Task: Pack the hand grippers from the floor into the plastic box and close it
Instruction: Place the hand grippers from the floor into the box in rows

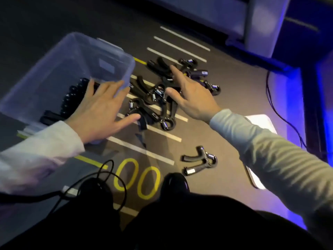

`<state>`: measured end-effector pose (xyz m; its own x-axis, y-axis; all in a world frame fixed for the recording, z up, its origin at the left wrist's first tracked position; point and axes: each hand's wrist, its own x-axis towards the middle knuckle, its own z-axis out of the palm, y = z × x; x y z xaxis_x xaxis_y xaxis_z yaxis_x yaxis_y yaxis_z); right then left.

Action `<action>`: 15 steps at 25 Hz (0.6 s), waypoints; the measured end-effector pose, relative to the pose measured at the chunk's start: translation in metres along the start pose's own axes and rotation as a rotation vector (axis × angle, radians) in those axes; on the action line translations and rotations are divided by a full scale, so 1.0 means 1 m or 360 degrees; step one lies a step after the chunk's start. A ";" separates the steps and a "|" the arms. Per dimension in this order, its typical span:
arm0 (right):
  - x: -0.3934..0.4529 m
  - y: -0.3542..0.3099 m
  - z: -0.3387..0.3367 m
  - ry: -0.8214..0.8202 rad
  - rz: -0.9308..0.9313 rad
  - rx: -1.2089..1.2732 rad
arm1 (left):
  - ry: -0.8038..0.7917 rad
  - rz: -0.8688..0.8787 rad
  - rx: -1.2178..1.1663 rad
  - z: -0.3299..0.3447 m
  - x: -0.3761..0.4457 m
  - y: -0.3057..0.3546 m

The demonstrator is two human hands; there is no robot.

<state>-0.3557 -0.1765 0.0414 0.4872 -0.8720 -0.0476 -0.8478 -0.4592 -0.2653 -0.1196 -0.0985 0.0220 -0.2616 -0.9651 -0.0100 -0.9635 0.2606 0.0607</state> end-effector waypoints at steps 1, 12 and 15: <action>-0.021 0.014 0.005 -0.0007 0.0058 0.0010 | -0.0030 0.0075 0.0002 0.002 0.002 0.008; -0.131 0.088 0.120 -0.0814 0.0087 -0.0443 | -0.0063 0.0327 -0.0279 0.015 0.017 0.056; -0.125 0.089 0.140 -0.0929 0.0152 -0.0552 | -0.0074 0.0297 -0.0236 0.015 0.015 0.052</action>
<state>-0.4626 -0.0840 -0.1113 0.3576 -0.7216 -0.5928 -0.8632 -0.4976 0.0849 -0.1750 -0.0990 0.0096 -0.4400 -0.8975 -0.0304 -0.8804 0.4245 0.2116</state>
